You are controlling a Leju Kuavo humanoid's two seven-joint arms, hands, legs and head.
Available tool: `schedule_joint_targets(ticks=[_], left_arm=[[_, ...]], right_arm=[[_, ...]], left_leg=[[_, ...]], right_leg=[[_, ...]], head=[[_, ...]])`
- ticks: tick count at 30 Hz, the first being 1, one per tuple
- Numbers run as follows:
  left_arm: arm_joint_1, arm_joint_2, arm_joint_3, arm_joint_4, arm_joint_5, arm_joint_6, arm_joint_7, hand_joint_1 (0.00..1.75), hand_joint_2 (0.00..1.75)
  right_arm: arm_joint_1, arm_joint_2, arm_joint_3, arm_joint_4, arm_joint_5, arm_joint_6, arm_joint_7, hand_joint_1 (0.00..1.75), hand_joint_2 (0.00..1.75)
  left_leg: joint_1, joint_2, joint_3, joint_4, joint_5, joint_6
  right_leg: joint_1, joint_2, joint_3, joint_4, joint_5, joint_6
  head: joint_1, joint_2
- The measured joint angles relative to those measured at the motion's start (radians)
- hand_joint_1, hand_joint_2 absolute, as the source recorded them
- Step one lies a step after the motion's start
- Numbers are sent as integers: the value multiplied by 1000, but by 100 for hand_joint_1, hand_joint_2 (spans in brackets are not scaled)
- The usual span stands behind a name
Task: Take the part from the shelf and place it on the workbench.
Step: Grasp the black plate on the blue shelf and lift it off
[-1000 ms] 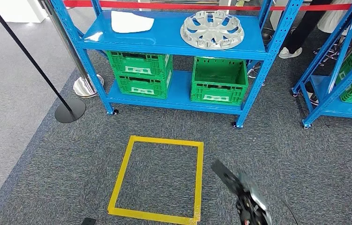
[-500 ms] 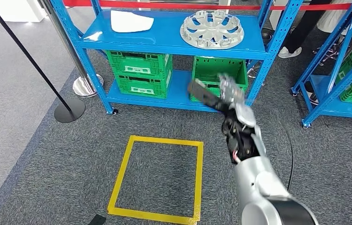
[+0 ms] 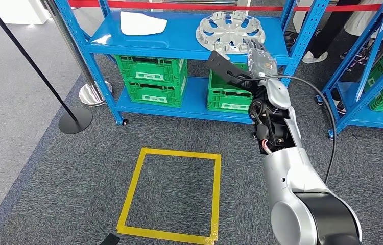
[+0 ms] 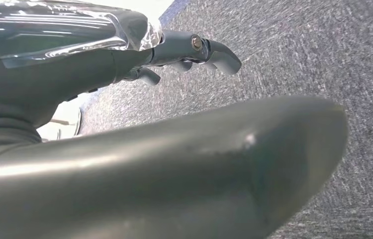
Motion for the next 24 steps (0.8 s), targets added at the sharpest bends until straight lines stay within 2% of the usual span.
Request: schedule_joint_targets(ticks=[7,17,24], left_arm=[[-1,1,0,0,-7,-2,-1,0,0],[-1,1,2,0,-6,-1,-1,0,0],[-1,1,2,0,-6,-11,0,0,0]], right_arm=[[4,17,55,2,53,88,4,0,0],[42,46,162,4,142,90,33,0,0],[68,55,215,6,151,77,40,0,0]], left_leg=[[0,0,0,0,0,0],[0,1,0,0,0,0],[0,1,0,0,0,0]], right_leg=[[0,0,0,0,0,0],[0,0,0,0,0,0],[0,0,0,0,0,0]], head=[[0,0],[0,0],[0,0]])
